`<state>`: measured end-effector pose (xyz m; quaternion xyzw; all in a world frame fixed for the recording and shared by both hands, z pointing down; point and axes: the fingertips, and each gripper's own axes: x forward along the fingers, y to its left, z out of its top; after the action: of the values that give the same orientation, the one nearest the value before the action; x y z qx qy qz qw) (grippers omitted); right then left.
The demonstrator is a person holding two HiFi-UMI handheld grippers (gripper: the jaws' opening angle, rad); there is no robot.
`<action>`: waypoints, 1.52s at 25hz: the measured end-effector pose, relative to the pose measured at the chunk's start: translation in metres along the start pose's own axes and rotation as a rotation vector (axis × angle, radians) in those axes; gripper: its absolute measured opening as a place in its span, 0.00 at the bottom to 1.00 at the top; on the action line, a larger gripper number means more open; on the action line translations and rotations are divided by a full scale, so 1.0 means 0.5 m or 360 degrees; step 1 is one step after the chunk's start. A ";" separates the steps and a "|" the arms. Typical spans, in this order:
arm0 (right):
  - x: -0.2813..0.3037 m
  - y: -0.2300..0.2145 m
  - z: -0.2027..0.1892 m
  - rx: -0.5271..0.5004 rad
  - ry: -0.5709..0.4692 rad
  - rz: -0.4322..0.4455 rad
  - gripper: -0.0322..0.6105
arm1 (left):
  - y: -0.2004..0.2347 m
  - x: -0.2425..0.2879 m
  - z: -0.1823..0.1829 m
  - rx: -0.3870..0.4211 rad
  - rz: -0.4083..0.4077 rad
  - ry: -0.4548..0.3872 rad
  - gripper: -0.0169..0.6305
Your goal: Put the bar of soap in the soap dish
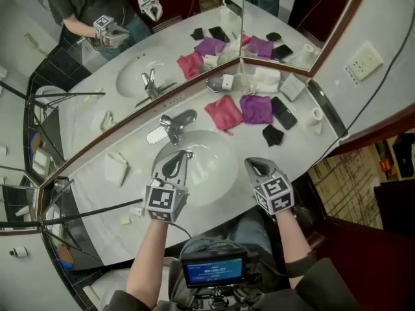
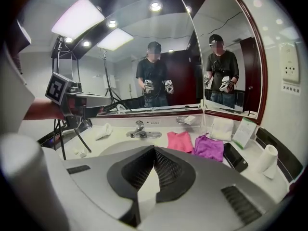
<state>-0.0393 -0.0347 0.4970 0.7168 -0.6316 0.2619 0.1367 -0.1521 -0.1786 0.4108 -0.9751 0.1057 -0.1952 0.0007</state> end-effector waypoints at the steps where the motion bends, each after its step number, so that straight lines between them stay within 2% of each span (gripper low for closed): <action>1: 0.001 -0.002 0.000 0.0006 -0.0005 -0.0008 0.08 | -0.004 0.010 -0.003 0.0017 -0.0018 0.0008 0.04; 7: 0.004 -0.002 -0.012 -0.0007 -0.0002 -0.0013 0.08 | -0.017 0.094 -0.006 0.0085 -0.0111 0.0049 0.04; 9: 0.007 -0.010 -0.025 0.0000 0.0009 -0.0012 0.08 | -0.018 0.134 -0.007 0.0129 -0.0139 0.0080 0.11; 14: 0.011 -0.019 -0.056 0.0052 0.0056 0.0033 0.08 | -0.017 0.240 0.019 0.0444 -0.0247 0.0133 0.33; 17: 0.015 -0.033 -0.076 0.0062 0.0092 0.0065 0.08 | -0.006 0.306 0.020 0.0553 -0.0295 0.0193 0.44; 20: 0.016 -0.057 -0.092 0.0057 0.0109 0.0073 0.08 | -0.001 0.373 0.018 0.0686 -0.0363 0.0291 0.54; 25: 0.018 -0.086 -0.098 0.0110 0.0077 0.0076 0.08 | -0.011 0.498 0.003 0.1080 -0.0587 0.0518 0.66; 28: 0.024 -0.090 -0.113 0.0153 0.0065 0.0087 0.08 | -0.008 0.573 -0.019 0.1315 -0.0715 0.0699 0.68; 31: 0.025 -0.091 -0.125 0.0189 0.0056 0.0096 0.08 | -0.004 0.638 -0.028 0.1466 -0.0810 0.0832 0.68; 38: 0.027 -0.100 -0.149 0.0249 0.0049 0.0095 0.08 | 0.021 0.755 -0.081 0.1523 -0.0919 0.1036 0.68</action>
<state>-0.0045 0.0014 0.5728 0.7019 -0.6282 0.3254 0.0821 0.1708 -0.2653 0.5914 -0.7472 -0.2647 -0.4987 0.3507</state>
